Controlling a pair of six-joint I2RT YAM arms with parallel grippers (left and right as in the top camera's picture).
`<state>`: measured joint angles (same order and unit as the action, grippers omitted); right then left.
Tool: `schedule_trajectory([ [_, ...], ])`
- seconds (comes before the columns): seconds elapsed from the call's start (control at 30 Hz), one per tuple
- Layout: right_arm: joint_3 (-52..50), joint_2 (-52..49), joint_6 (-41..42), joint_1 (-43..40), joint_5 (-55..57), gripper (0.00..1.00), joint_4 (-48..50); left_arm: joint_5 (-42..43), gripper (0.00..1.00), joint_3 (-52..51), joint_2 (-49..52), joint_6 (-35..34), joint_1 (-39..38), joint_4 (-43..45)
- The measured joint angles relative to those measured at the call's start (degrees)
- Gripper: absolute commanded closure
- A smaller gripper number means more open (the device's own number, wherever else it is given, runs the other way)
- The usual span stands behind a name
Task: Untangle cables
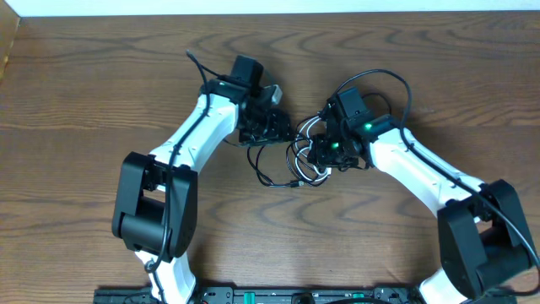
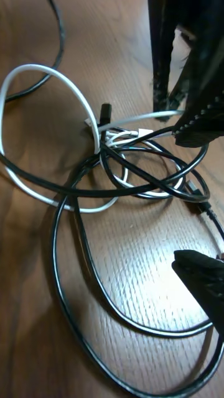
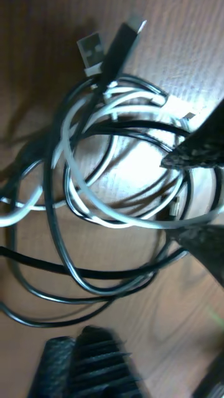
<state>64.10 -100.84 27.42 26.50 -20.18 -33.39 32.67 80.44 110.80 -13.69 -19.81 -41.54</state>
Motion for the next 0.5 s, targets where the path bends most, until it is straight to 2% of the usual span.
schedule_trajectory([
  [0.17,-0.02,-0.52,0.96,0.0,0.04,0.91,1.33,-1.95,0.41,0.0,0.0,-0.04,-1.75,0.22],
  [0.5,-0.04,-0.52,3.56,-0.04,3.96,0.99,1.31,-3.04,0.41,-0.15,0.0,-1.11,-2.71,0.94],
])
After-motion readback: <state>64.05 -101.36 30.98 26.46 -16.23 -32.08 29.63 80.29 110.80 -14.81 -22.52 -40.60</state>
